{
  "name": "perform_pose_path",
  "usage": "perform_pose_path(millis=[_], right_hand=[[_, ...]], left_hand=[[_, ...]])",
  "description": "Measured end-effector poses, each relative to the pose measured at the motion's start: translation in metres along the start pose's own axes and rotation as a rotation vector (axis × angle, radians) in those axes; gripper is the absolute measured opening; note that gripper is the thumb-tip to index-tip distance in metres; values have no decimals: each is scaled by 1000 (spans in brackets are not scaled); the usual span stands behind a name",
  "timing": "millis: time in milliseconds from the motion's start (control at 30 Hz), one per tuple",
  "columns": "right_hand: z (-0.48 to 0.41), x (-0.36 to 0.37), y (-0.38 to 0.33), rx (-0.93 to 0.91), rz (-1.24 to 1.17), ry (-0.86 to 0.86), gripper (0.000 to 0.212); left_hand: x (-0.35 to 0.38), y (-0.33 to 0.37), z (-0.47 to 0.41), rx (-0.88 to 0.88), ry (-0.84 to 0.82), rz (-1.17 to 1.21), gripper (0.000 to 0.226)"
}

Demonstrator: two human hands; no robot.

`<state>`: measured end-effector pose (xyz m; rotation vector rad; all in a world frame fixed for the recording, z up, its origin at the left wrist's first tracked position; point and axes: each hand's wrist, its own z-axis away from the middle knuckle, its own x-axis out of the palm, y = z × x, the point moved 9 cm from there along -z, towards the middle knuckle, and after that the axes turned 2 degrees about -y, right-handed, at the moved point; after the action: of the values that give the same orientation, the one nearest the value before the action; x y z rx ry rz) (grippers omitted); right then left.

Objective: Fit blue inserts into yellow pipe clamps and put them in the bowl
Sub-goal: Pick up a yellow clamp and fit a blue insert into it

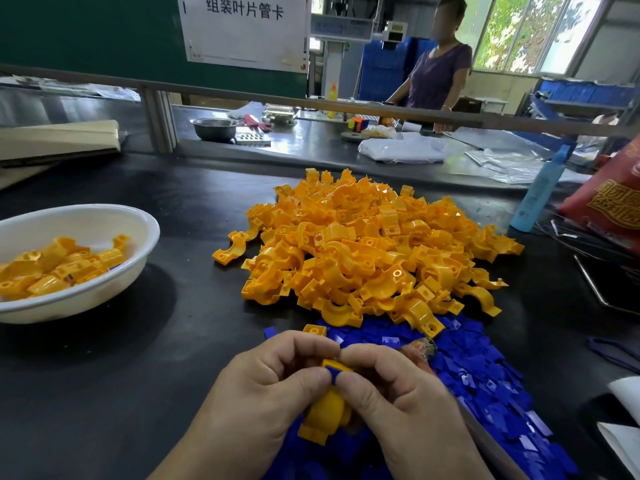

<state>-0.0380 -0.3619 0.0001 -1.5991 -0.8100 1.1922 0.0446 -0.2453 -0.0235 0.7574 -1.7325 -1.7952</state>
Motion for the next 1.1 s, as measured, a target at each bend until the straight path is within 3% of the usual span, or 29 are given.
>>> perform_pose_path(millis=[267, 533, 600, 833, 900, 1100], right_hand=[[1, -6, -11, -113, 118, 74, 18], [2, -6, -13, -124, 81, 85, 14], [3, -6, -14, -154, 110, 99, 9], [2, 5, -10, -188, 154, -9, 40], [2, 5, -7, -163, 144, -15, 39], [5, 1, -8, -157, 111, 43, 33]], left_hand=[[2, 2, 1, -7, 24, -83, 41], [1, 6, 2, 12, 48, -159, 47], [2, 6, 2, 19, 44, -134, 46], [3, -1, -2, 3, 12, 65, 35], [2, -4, -2, 1, 15, 77, 43], [4, -7, -2, 38, 2, 118, 34]])
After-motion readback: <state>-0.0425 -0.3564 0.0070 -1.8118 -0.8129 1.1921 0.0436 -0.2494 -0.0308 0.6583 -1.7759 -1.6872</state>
